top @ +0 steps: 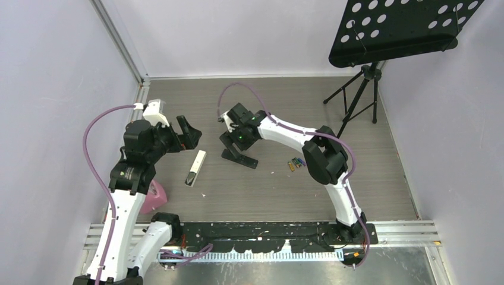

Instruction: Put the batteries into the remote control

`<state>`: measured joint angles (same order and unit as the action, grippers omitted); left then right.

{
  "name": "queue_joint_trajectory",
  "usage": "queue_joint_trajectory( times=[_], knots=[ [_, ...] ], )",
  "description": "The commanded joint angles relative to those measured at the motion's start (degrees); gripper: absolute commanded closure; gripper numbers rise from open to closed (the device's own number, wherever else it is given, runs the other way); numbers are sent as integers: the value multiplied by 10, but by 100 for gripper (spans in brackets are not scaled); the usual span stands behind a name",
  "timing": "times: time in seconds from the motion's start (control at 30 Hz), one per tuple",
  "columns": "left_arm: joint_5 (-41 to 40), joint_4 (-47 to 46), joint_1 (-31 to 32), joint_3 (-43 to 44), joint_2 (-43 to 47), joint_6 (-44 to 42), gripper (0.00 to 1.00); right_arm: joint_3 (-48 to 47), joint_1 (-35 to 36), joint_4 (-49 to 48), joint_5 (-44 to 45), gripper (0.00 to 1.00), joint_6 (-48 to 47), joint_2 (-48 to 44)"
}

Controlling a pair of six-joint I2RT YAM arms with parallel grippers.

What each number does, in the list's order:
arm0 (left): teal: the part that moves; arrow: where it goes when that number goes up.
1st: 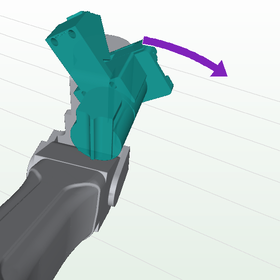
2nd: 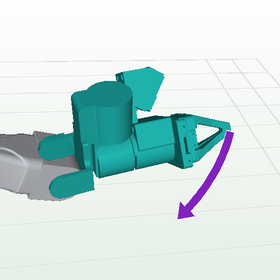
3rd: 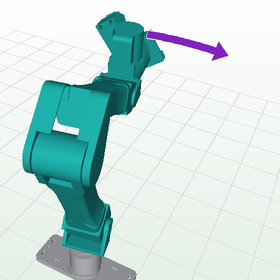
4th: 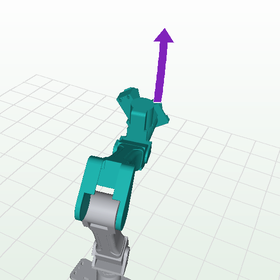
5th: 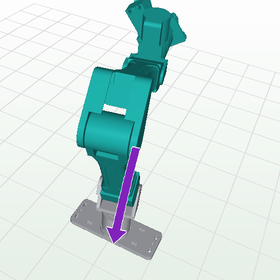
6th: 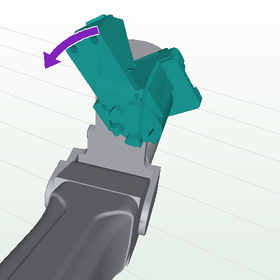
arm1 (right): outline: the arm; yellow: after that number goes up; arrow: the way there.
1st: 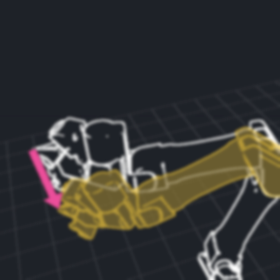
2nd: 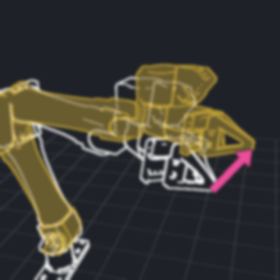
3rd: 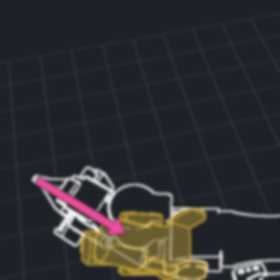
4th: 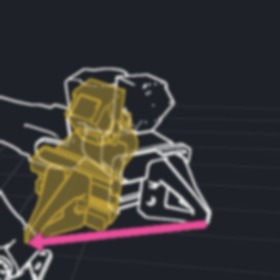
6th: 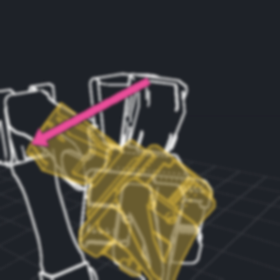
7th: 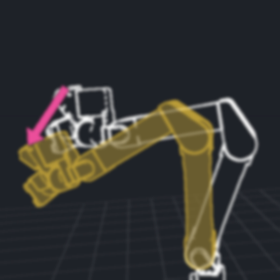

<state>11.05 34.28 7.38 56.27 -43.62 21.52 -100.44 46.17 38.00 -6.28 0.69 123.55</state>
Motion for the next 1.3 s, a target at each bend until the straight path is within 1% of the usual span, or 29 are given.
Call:
queue_joint_trajectory(
  times=[0.0, 0.07, 0.23, 0.33, 0.4, 0.5, 0.63, 0.7, 0.83, 1.0, 1.1, 1.17, 1.27],
  knots=[
    [-6, -13, 2, 11, 2, -8, 0, -21, 21, -39, 17, 21, -22, 24],
    [-6, -13, 2, 11, 2, -5, 0, -20, 26, -47, 23, 25, -32, 30],
    [-9, -10, 2, 11, 2, -5, 0, -27, 35, -47, 25, 28, -68, 46],
    [-8, -9, 2, 12, 4, -5, 0, -35, 35, -38, 29, 32, -80, 57],
    [-8, -8, 2, 13, 3, -5, 0, -42, 36, -32, 35, 38, -85, 64],
    [-5, -8, 2, 13, 1, -3, 0, -51, 36, -25, 47, 55, -88, 70],
    [-2, -9, 2, 13, 1, 0, 0, -46, 38, -34, 60, 65, -86, 67],
    [1, -9, 2, 11, 1, 5, 0, -36, 39, -53, 93, 68, -72, 60],
    [21, -13, 2, 3, -2, 17, 0, -25, 36, -80, 130, 70, -25, 37],
    [89, -41, 2, -31, -3, 34, 0, 2, 17, -129, 109, 69, 85, -33],
    [138, -78, 2, -59, -7, 55, 0, 48, -4, -181, 80, 68, 172, -90],
    [171, -105, 2, -76, -12, 75, 0, 84, -24, -226, 34, 69, 241, -126],
    [225, -155, 2, -100, -22, 111, 0, 152, -54, -331, -38, 69, 348, -177]
  ],
)
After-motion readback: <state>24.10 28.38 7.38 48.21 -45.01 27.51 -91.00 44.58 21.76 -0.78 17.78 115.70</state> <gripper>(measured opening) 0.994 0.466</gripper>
